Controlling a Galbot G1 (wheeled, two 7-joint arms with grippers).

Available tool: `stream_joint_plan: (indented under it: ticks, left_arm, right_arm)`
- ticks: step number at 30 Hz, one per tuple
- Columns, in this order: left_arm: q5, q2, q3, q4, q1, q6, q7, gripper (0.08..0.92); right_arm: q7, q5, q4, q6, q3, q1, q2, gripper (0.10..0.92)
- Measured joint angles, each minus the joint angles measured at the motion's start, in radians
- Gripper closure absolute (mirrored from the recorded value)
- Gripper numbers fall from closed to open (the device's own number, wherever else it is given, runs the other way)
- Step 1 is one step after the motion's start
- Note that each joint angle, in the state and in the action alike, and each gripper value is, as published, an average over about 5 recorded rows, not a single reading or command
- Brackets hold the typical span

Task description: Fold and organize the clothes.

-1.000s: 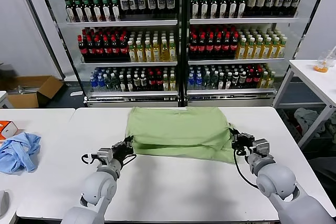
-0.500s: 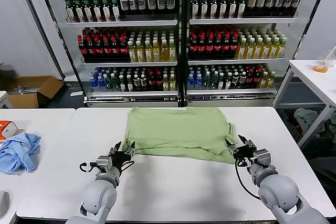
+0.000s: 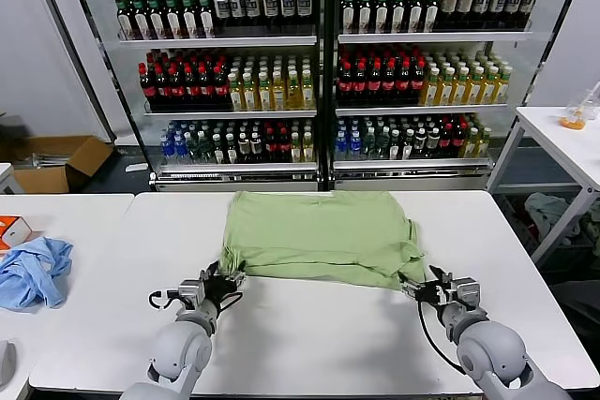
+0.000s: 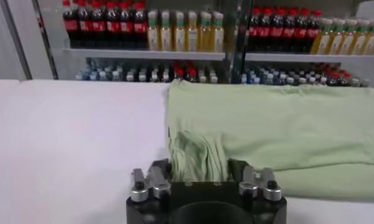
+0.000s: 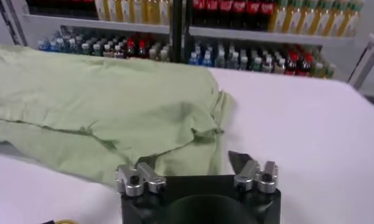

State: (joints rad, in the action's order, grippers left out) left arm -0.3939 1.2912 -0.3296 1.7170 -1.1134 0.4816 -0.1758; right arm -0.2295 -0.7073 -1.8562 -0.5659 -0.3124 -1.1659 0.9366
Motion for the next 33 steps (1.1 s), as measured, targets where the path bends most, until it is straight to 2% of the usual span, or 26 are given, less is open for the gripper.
stream_joint_plan:
  ticks: [13,16,25,33]
  left_arm:
    - [-0.049,-0.005,0.006,-0.010,0.009,0.025,0.013,0.800]
    - [-0.064,-0.002,0.005,0.000,0.003,0.033,0.014,0.879]
    - [-0.096,0.001,0.001,0.073,-0.056,0.053,0.019,0.900]
    - [-0.112,-0.015,-0.024,0.194,-0.169,0.071,0.016,0.900]
  right_arm:
    - [0.006,-0.050,0.006,-0.006,0.001,-0.007,-0.018,0.829]
    - [0.012,-0.051,-0.005,-0.009,-0.003,-0.017,-0.028,0.891]
    - [0.025,-0.042,-0.082,-0.013,-0.031,-0.083,-0.068,0.903]
    - [0.034,-0.030,-0.188,-0.013,-0.094,-0.205,-0.136,0.903]
